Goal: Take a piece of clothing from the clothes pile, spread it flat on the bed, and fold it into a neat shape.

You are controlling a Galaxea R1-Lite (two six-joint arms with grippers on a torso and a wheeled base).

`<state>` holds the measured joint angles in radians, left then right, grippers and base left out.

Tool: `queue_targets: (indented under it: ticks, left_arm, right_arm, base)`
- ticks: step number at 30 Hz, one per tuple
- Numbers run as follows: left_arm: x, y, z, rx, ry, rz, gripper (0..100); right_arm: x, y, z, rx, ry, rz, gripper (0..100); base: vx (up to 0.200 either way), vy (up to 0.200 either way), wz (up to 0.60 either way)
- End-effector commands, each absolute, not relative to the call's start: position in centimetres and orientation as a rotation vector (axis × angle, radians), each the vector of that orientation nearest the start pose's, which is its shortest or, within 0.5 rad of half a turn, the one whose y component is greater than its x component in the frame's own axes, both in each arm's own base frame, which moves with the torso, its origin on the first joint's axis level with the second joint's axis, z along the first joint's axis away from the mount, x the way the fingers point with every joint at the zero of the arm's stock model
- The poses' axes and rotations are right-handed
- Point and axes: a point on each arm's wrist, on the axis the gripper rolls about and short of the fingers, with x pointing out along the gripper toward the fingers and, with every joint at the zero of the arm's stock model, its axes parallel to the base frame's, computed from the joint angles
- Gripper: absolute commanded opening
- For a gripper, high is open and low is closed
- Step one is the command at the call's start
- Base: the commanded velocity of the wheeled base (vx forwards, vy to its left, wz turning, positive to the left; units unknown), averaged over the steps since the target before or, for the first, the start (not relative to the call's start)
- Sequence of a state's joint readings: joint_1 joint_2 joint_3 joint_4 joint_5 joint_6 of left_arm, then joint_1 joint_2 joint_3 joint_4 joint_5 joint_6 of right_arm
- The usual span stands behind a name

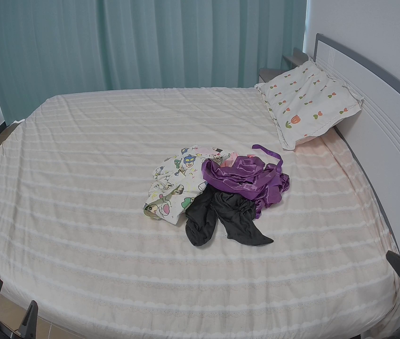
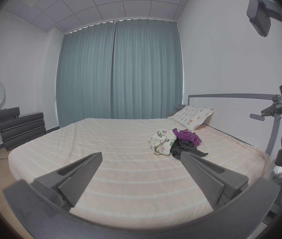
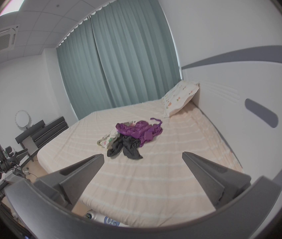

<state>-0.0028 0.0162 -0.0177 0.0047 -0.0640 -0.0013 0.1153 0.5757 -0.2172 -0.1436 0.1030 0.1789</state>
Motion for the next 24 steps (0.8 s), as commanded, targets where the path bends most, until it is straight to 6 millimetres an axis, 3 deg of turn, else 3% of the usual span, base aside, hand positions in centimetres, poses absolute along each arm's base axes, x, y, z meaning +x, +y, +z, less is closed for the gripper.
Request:
queue_targets:
  ticks: [1, 8, 19, 24]
  left_arm:
    - [-2.3, -0.1, 7.6, -0.002, 0.008, -0.067, 100]
    - [-2.3, -0.1, 7.6, -0.002, 0.008, -0.067, 100]
    - [-2.3, -0.1, 7.6, -0.002, 0.008, -0.067, 100]
    - [-2.3, -0.1, 7.5, -0.002, 0.009, -0.067, 100]
  right_arm:
    - [11.8, 2.1, 13.2, 0.201, 0.53, 0.256, 100]
    - [18.0, 3.1, 10.9, 0.265, 0.604, 0.23, 100]
    - [22.9, 5.2, 8.0, 0.333, 0.685, 0.229, 100]
    - [25.8, 6.4, 5.6, 0.326, 0.719, 0.214, 100]
  base:
    - [0.0, 0.0, 0.0]
    - [0.0, 0.0, 0.0]
    - [0.0, 0.0, 0.0]
    - [0.0, 0.0, 0.0]
